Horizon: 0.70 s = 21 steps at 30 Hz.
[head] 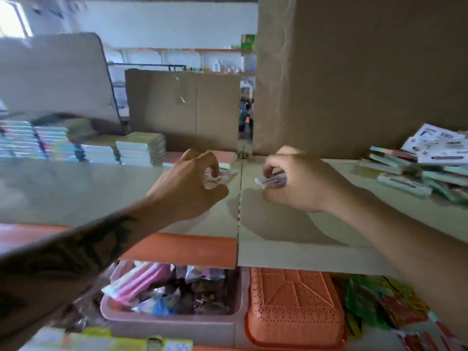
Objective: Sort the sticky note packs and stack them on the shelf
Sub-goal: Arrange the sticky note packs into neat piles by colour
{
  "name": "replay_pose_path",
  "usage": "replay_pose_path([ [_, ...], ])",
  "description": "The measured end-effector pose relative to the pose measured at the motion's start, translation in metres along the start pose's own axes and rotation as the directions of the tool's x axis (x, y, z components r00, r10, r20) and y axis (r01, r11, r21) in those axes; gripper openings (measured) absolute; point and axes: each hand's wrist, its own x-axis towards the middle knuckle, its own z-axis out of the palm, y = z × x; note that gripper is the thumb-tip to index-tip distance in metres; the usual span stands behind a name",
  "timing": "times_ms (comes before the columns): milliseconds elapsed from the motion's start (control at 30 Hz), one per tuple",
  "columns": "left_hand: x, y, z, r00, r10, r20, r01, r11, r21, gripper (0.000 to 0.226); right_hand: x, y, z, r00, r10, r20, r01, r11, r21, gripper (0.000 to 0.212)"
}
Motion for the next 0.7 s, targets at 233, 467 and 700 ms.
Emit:
replay_pose_path([
  [233, -0.014, -0.105, -0.042, 0.989, -0.137, 0.059, 0.128, 0.982, 0.139, 0.055, 0.065, -0.090, 0.050, 0.993, -0.077, 0.094, 0.077, 0.997, -0.003, 0.044],
  [467, -0.005, -0.158, -0.077, 0.951, 0.088, 0.297, -0.120, 0.989, 0.090, 0.091, 0.092, -0.120, 0.070, 0.963, -0.085, 0.254, 0.110, 0.990, -0.084, 0.042],
  [700, 0.028, -0.185, -0.089, 0.839, 0.133, 0.527, -0.126, 0.991, -0.050, 0.074, 0.117, -0.135, 0.057, 0.941, -0.145, 0.305, 0.157, 0.988, -0.012, 0.038],
])
